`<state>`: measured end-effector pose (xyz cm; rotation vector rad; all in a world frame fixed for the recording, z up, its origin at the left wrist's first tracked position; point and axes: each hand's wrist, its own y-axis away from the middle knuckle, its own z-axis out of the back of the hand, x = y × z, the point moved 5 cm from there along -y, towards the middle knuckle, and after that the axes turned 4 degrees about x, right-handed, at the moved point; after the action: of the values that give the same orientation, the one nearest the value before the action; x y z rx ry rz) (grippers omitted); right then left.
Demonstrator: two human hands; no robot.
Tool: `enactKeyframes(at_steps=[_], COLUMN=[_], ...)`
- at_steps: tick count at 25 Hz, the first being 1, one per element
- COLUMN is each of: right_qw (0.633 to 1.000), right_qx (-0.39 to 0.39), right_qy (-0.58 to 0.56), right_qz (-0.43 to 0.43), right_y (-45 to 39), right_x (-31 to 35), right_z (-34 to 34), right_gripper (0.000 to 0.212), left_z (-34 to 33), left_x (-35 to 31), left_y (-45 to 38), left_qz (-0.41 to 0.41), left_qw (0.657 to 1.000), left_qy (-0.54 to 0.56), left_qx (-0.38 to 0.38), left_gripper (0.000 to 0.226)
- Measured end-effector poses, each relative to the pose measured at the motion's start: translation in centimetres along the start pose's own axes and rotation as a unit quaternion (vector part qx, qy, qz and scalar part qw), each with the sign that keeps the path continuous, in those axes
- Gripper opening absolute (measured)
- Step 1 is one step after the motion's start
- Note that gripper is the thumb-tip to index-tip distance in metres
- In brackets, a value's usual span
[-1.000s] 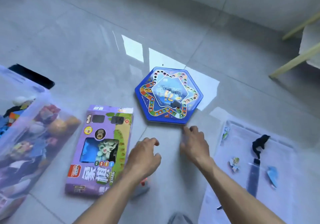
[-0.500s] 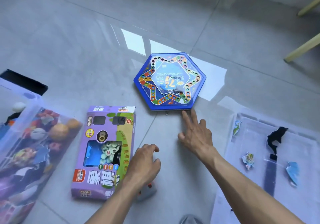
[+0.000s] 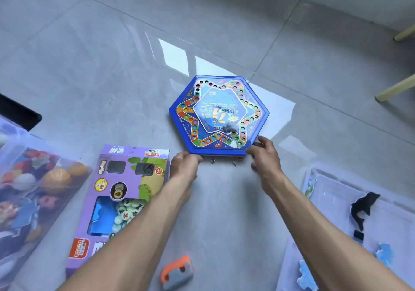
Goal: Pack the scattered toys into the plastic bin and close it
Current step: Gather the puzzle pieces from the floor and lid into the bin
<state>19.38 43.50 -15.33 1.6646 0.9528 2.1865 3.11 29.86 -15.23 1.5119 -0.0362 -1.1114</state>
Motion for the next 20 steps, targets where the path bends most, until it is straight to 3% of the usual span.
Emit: enactKeyframes(at_steps=[4,6,11,13,14,15,16,17,18,20], right_qw=[0.985,0.98,0.995,0.99,0.949,0.879,0.806,0.75,0.718,0.713], right_qx=[0.0,0.0,0.008,-0.034,-0.04,-0.024,0.008,0.038,0.043,0.011], right_qy=[-0.133,-0.148,-0.039,0.128,0.264,0.395,0.501,0.57,0.602,0.588], right_qz=[-0.109,-0.133,-0.096,0.054,0.169,0.266,0.315,0.334,0.346,0.382], right_y=[-1.1,-1.5,-1.6,-1.6,-1.6,-1.8,-2.1,-2.5,-2.9,-2.6], right_x=[0.3,0.2,0.4,1.7,3.2,4.3,4.7,4.8,4.7,4.6], right_z=[0.2,0.2,-0.4,-0.6,-1.6,-3.4,-5.4,-7.1,-8.1,-8.4], right_gripper=[0.041,0.039,0.047,0.054,0.061,0.068,0.069,0.064,0.053,0.028], left_z=[-1.0,-0.9,-1.0,-0.6,-0.6,-1.1,-2.0,-2.6,-2.8,-2.7], left_x=[-1.6,-2.0,-2.5,-1.8,-1.4,-0.7,0.8,2.6,4.1,6.1], left_y=[-0.1,-1.1,-3.0,-3.0,-2.6,-1.4,-0.2,0.5,1.0,2.0], left_qz=[0.095,0.103,0.088,-0.02,-0.144,-0.287,-0.39,-0.441,-0.442,-0.402], left_qw=[0.964,0.954,0.978,0.999,0.981,0.906,0.801,0.718,0.685,0.688], left_qy=[0.238,0.272,0.191,0.042,-0.123,-0.306,-0.453,-0.539,-0.58,-0.602], left_qx=[0.068,0.07,0.014,-0.029,-0.048,-0.05,-0.031,-0.021,-0.003,0.045], left_gripper=[0.027,0.028,0.033,0.04,0.047,0.056,0.065,0.07,0.071,0.068])
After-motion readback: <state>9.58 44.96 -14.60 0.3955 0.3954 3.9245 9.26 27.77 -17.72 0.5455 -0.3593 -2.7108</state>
